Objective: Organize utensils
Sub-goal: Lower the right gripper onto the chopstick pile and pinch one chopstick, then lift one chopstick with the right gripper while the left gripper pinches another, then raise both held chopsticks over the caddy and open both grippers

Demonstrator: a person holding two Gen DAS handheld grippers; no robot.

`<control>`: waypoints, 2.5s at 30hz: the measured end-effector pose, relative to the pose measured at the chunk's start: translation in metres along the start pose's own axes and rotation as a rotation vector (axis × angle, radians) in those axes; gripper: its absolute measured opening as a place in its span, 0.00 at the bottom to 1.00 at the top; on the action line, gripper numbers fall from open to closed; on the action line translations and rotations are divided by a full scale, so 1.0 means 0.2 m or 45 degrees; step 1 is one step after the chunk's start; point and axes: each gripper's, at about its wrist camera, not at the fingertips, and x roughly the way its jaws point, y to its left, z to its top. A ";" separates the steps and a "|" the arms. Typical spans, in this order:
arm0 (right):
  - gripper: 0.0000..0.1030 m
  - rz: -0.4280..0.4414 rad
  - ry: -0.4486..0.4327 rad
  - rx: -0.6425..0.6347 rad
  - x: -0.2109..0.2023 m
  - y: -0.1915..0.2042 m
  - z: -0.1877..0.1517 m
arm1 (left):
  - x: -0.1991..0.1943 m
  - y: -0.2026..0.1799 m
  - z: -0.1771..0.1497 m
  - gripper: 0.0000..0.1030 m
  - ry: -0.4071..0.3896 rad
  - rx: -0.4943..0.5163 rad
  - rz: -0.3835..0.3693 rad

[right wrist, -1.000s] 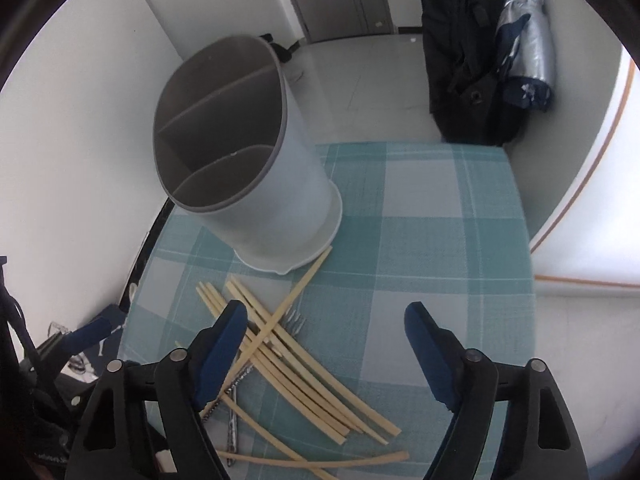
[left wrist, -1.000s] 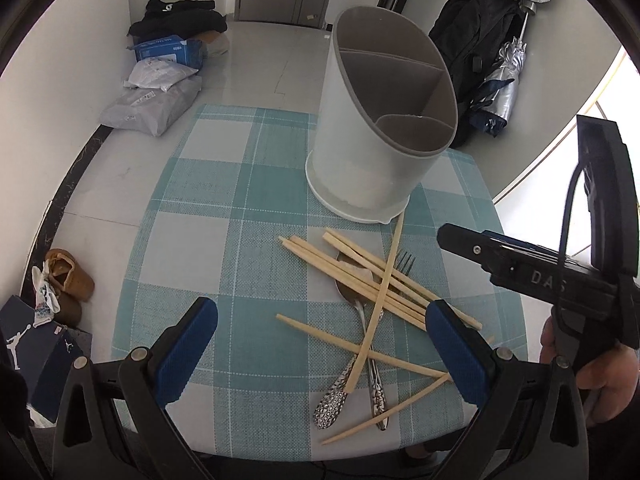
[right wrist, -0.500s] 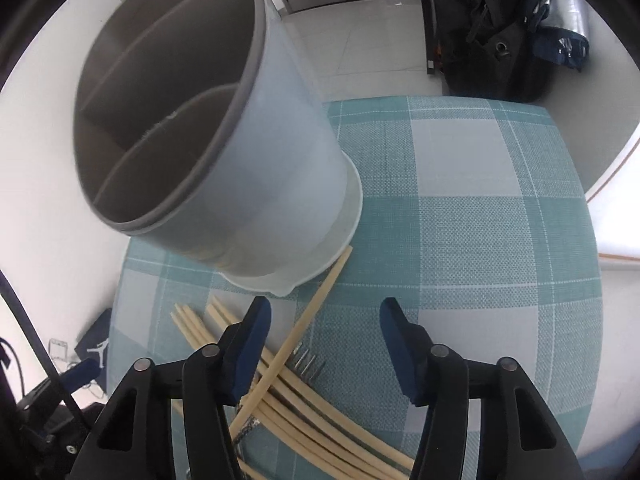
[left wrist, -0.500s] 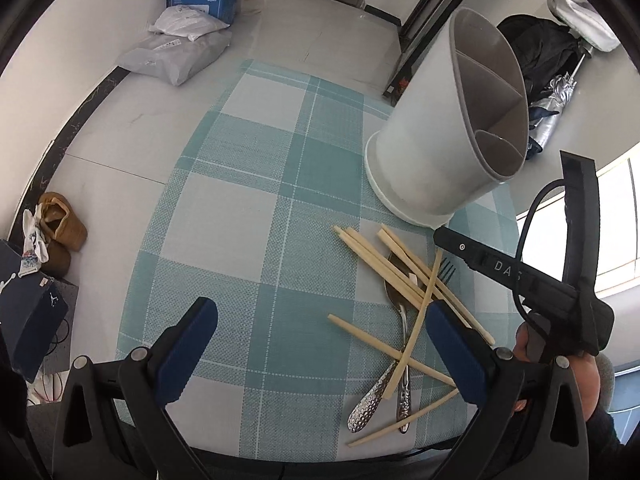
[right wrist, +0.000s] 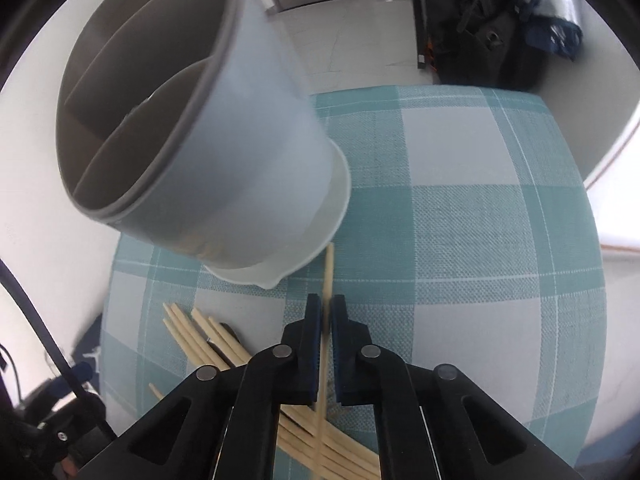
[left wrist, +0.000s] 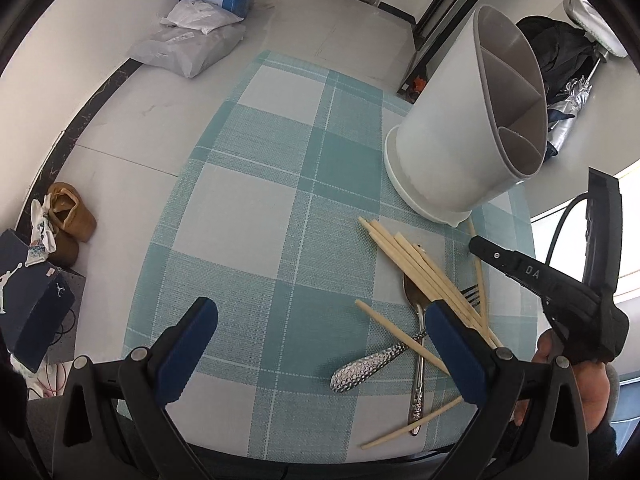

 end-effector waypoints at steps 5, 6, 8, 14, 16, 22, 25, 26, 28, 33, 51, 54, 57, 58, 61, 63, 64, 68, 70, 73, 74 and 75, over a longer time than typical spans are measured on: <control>0.04 0.048 -0.028 0.077 -0.09 -0.12 -0.01 | 0.03 0.06 0.01 0.99 0.012 -0.040 -0.006; 0.04 0.061 -0.038 0.089 -0.11 -0.13 -0.02 | 0.04 0.07 0.01 0.99 0.027 -0.047 -0.015; 0.04 0.109 -0.064 0.120 -0.16 -0.17 -0.03 | 0.07 0.09 -0.01 0.99 0.061 -0.066 -0.032; 0.03 0.218 -0.161 0.112 -0.30 -0.22 -0.04 | 0.13 0.11 -0.03 0.99 0.116 -0.145 -0.049; 0.03 0.241 -0.198 0.088 -0.35 -0.24 -0.07 | 0.14 0.10 -0.03 0.93 0.118 -0.151 -0.058; 0.03 0.307 -0.275 0.048 -0.44 -0.24 -0.16 | 0.17 0.00 -0.04 0.81 0.145 -0.150 -0.137; 0.03 0.336 -0.303 0.049 -0.45 -0.24 -0.14 | 0.18 -0.04 -0.05 0.72 0.169 -0.153 -0.180; 0.03 0.339 -0.311 0.046 -0.46 -0.23 -0.14 | 0.18 -0.05 -0.04 0.72 0.161 -0.159 -0.173; 0.03 0.348 -0.323 0.038 -0.48 -0.23 -0.14 | 0.20 -0.06 -0.02 0.59 0.161 -0.171 -0.175; 0.03 0.347 -0.352 0.017 -0.50 -0.20 -0.15 | 0.21 -0.07 -0.01 0.29 0.155 -0.213 -0.146; 0.03 0.253 -0.505 -0.060 -0.55 -0.09 -0.23 | 0.18 -0.21 0.09 0.01 0.009 -0.233 -0.156; 0.03 0.253 -0.550 -0.055 -0.59 -0.09 -0.26 | 0.14 -0.22 0.12 0.01 -0.028 -0.224 -0.181; 0.03 0.267 -0.571 -0.042 -0.63 -0.10 -0.27 | 0.06 -0.25 0.13 0.01 -0.087 -0.174 -0.176; 0.03 0.274 -0.578 -0.035 -0.65 -0.11 -0.28 | 0.03 -0.25 0.14 0.01 -0.107 -0.162 -0.177; 0.03 0.267 -0.590 -0.032 -0.66 -0.12 -0.29 | -0.04 -0.26 0.14 0.01 -0.156 -0.126 -0.168; 0.03 0.267 -0.585 -0.021 -0.66 -0.13 -0.30 | -0.08 -0.26 0.14 0.01 -0.185 -0.115 -0.162; 0.03 0.268 -0.584 -0.013 -0.66 -0.14 -0.30 | -0.08 -0.26 0.14 0.01 -0.190 -0.117 -0.162; 0.03 0.271 -0.586 0.004 -0.66 -0.15 -0.30 | -0.12 -0.25 0.13 0.01 -0.214 -0.119 -0.182; 0.03 0.277 -0.590 0.015 -0.67 -0.16 -0.30 | -0.16 -0.27 0.13 0.01 -0.242 -0.103 -0.193; 0.03 0.273 -0.616 0.013 -0.70 -0.17 -0.30 | -0.25 -0.30 0.12 0.01 -0.304 -0.058 -0.206; 0.03 0.276 -0.630 0.012 -0.71 -0.17 -0.30 | -0.27 -0.32 0.13 0.01 -0.321 -0.046 -0.211; 0.03 0.279 -0.644 0.009 -0.73 -0.17 -0.30 | -0.30 -0.33 0.13 0.01 -0.345 -0.033 -0.215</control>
